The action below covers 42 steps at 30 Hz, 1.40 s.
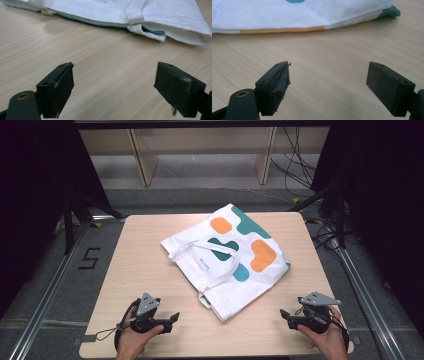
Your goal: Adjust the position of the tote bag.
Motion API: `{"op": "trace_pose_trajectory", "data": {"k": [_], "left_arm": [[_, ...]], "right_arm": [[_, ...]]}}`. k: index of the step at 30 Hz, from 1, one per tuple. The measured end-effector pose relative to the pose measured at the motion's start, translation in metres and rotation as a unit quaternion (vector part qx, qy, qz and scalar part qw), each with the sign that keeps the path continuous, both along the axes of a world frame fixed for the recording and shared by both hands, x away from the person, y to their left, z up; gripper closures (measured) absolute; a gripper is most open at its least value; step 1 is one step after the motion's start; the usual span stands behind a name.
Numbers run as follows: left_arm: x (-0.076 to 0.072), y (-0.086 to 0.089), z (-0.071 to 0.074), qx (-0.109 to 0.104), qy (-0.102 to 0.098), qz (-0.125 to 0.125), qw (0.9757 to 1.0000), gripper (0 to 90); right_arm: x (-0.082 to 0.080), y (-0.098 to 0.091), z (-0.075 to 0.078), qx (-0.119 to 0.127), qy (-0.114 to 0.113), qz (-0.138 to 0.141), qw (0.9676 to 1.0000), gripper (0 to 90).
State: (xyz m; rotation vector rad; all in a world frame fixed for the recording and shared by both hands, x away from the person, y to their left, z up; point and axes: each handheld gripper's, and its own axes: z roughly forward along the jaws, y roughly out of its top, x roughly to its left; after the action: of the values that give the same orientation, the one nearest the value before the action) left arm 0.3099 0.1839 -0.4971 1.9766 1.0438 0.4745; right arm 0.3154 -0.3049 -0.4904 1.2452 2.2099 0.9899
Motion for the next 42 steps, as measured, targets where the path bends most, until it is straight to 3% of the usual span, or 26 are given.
{"op": "trace_pose_trajectory", "data": {"k": [2, 4, 6, 9, 10, 12, 13, 17, 19, 20, 24, 25, 28, 29, 33, 36, 39, 40, 42], "left_arm": [[0.001, 0.001, 0.0, 0.002, -0.007, -0.002, 1.0, 15.9], [0.0, -0.001, -0.001, -0.001, -0.013, 0.007, 0.9999, 17.1], [0.001, 0.0, -0.002, 0.002, -0.012, 0.008, 0.9999, 16.7], [0.001, 0.0, -0.003, 0.003, -0.008, 0.012, 0.9999, 17.4], [0.002, -0.001, -0.004, -0.003, -0.007, 0.012, 0.9999, 17.4], [0.003, 0.002, -0.001, 0.018, 0.0, -0.003, 0.9998, 19.1], [0.002, 0.002, -0.002, 0.013, 0.007, 0.0, 0.9999, 19.1], [0.002, 0.002, -0.001, 0.015, 0.009, -0.002, 0.9998, 18.6], [0.001, 0.002, -0.001, 0.018, 0.014, -0.003, 0.9997, 18.6], [0.002, 0.002, -0.001, 0.017, 0.007, -0.003, 0.9998, 18.5], [0.002, 0.003, -0.001, 0.021, 0.009, 0.0, 0.9997, 18.1], [0.002, 0.003, -0.001, 0.017, 0.011, 0.001, 0.9998, 18.0], [0.002, 0.003, -0.001, 0.008, 0.009, 0.004, 0.9999, 18.0], [0.002, 0.004, 0.0, 0.026, 0.007, -0.002, 0.9996, 18.1], [0.002, 0.003, -0.002, 0.01, 0.008, 0.01, 0.9999, 18.1], [0.003, 0.004, -0.001, 0.013, 0.007, 0.008, 0.9999, 18.0], [0.003, 0.004, -0.001, 0.012, 0.011, 0.006, 0.9998, 18.0], [0.003, 0.005, -0.001, 0.023, 0.01, 0.002, 0.9997, 18.0], [0.004, 0.004, -0.002, 0.017, 0.008, 0.003, 0.9998, 18.1]], "right_arm": [[-0.001, 0.002, -0.001, 0.01, 0.008, -0.007, 0.9999, 19.7], [0.001, 0.0, -0.002, -0.002, -0.008, 0.005, 1.0, 19.9], [0.0, 0.002, 0.0, 0.011, 0.018, 0.008, 0.9997, 20.0], [0.0, 0.003, 0.001, 0.013, 0.021, 0.01, 0.9997, 20.2], [0.0, 0.003, 0.0, 0.009, 0.016, 0.005, 0.9998, 20.2], [0.001, 0.003, 0.0, 0.008, 0.015, 0.011, 0.9998, 20.3], [0.001, 0.003, -0.001, -0.001, 0.005, 0.013, 0.9999, 20.2], [-0.001, 0.007, 0.0, 0.015, 0.021, -0.003, 0.9997, 20.2], [0.001, 0.006, -0.001, 0.005, 0.01, 0.011, 0.9999, 20.3], [0.002, 0.006, -0.001, 0.008, 0.016, 0.02, 0.9996, 20.3], [0.002, 0.009, 0.0, 0.006, 0.004, 0.02, 0.9998, 19.1], [0.002, 0.011, 0.002, 0.017, 0.012, 0.017, 0.9996, 19.2], [0.001, 0.019, 0.006, 0.012, 0.007, 0.031, 0.9994, 20.9], [0.001, 0.022, 0.006, 0.01, 0.005, 0.035, 0.9993, 20.8], [0.002, 0.036, 0.01, 0.008, 0.003, 0.048, 0.9988, 21.5], [0.004, 0.05, 0.014, 0.004, -0.007, 0.083, 0.9965, 29.4], [0.004, 0.066, 0.014, 0.002, -0.007, 0.101, 0.9948, 29.6], [0.004, 0.072, 0.014, 0.0, -0.009, 0.109, 0.994, 29.7], [0.004, 0.082, 0.015, 0.001, -0.005, 0.118, 0.993, 30.3]]}}
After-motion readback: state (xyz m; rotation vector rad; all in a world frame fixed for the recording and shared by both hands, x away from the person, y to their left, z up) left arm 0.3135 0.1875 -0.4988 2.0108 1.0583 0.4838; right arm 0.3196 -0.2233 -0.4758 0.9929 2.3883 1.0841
